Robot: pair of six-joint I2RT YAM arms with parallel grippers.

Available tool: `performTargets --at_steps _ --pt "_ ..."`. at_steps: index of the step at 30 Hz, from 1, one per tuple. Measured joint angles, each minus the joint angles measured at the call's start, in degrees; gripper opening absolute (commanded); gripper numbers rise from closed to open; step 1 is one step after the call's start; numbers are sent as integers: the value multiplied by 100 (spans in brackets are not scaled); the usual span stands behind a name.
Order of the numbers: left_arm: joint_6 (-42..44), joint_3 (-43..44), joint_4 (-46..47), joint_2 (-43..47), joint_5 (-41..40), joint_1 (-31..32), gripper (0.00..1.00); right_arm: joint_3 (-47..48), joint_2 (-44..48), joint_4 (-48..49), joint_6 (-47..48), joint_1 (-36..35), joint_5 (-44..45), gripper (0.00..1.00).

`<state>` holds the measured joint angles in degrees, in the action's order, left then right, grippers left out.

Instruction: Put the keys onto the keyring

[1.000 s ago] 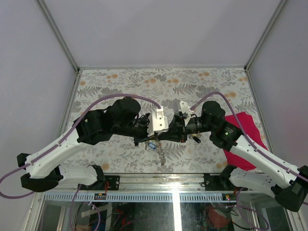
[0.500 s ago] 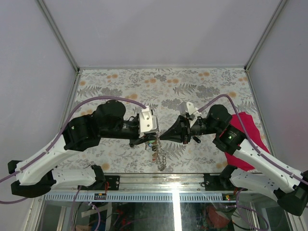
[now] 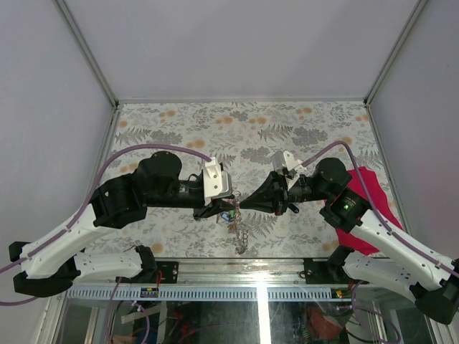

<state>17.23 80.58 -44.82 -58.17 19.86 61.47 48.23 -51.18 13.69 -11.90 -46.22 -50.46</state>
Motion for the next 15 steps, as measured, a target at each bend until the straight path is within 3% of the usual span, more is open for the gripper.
performTargets --at_steps 11,15 --pt "-46 -133 160 -22 76 0 27 0 76 39 -59 0 46 0" --pt "-70 -203 188 -35 76 0 15 0 127 42 -61 0 107 0"
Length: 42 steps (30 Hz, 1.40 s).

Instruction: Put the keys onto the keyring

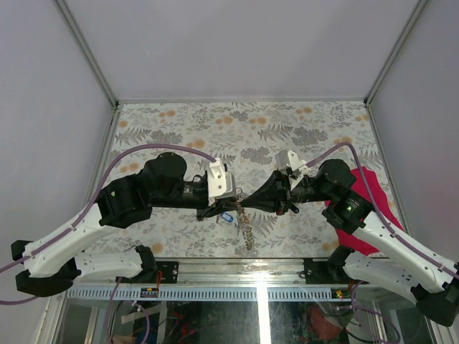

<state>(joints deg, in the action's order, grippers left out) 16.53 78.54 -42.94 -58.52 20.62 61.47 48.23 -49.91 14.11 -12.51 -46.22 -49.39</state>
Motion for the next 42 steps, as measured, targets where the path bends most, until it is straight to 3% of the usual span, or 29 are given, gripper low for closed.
performTargets --at_steps 4,10,16,19,33,42 --pt "-20 -24 13 -7 20 0 0 0 17 -2 2 0 79 0" --pt "-66 -24 15 -4 66 0 0 0 20 -7 11 7 81 0" --pt "-66 -24 9 -33 61 0 0 13 61 -173 177 4 94 24" --pt "-24 -22 -87 -122 63 0 0 83 125 -387 354 4 101 30" --pt "343 424 -785 -612 107 0 0 566 -94 -1526 1108 4 42 33" --pt "376 498 -826 -625 103 0 0 623 -313 -1676 1200 4 22 30"
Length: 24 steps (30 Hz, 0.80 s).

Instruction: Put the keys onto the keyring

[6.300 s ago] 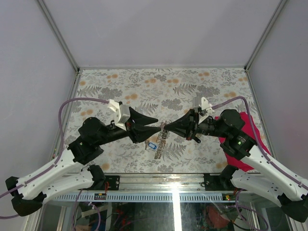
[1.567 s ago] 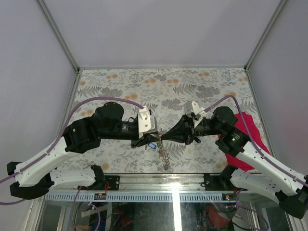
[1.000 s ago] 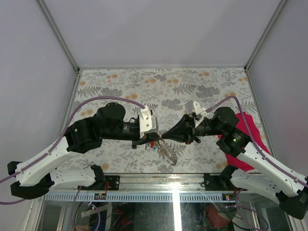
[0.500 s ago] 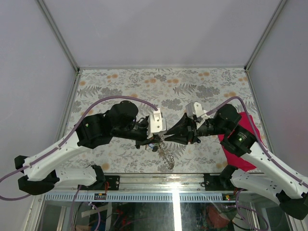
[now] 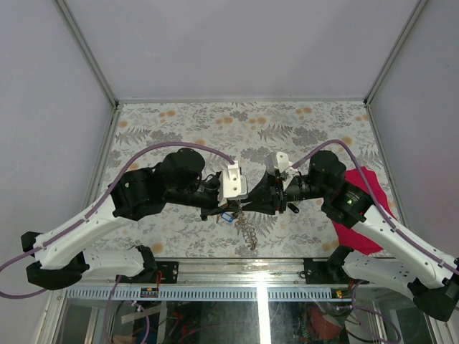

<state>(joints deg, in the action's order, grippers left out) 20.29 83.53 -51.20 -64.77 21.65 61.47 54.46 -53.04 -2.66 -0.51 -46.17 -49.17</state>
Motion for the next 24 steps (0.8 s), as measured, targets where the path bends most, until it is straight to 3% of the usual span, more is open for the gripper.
performTargets --at_steps 8,14,18,24 --pt "0 2 -31 -83 -2 0 0 2 -42 31 -11 0 -50 25" --pt "0 2 -31 -129 -24 -2 0 2 -44 42 -52 0 -136 2" --pt "0 2 -33 -129 -68 0 0 2 -55 39 -55 0 -138 0" --pt "-28 -7 4 -92 -111 0 19 2 -42 70 -55 0 -79 0"
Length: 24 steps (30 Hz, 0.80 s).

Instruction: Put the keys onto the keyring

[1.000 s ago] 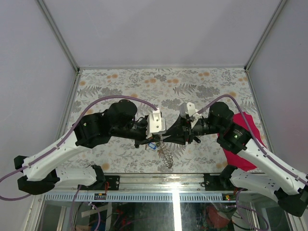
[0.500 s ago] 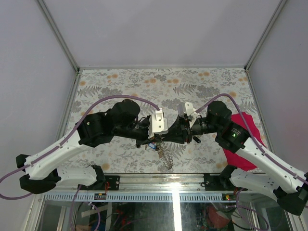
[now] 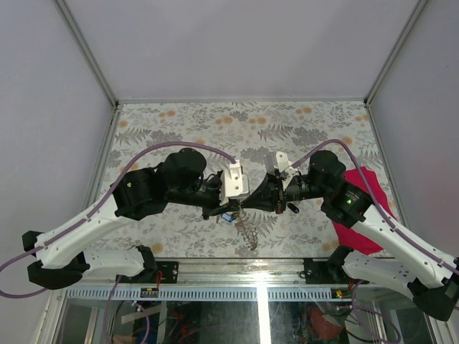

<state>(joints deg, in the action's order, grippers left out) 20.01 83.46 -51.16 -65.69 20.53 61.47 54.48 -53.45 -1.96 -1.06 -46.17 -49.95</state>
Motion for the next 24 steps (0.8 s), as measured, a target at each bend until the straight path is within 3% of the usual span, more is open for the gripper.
performTargets --at_steps 4,14,20,24 --pt "-72 -103 227 216 7 0 26 0 17 -61 -4 0 94 0" --pt "-129 -254 492 446 48 0 30 0 133 -155 -48 0 155 0" --pt "-131 -374 527 446 48 0 29 0 212 -111 -111 0 254 0" --pt "-138 -446 538 439 48 0 21 0 238 -72 -153 0 254 0"
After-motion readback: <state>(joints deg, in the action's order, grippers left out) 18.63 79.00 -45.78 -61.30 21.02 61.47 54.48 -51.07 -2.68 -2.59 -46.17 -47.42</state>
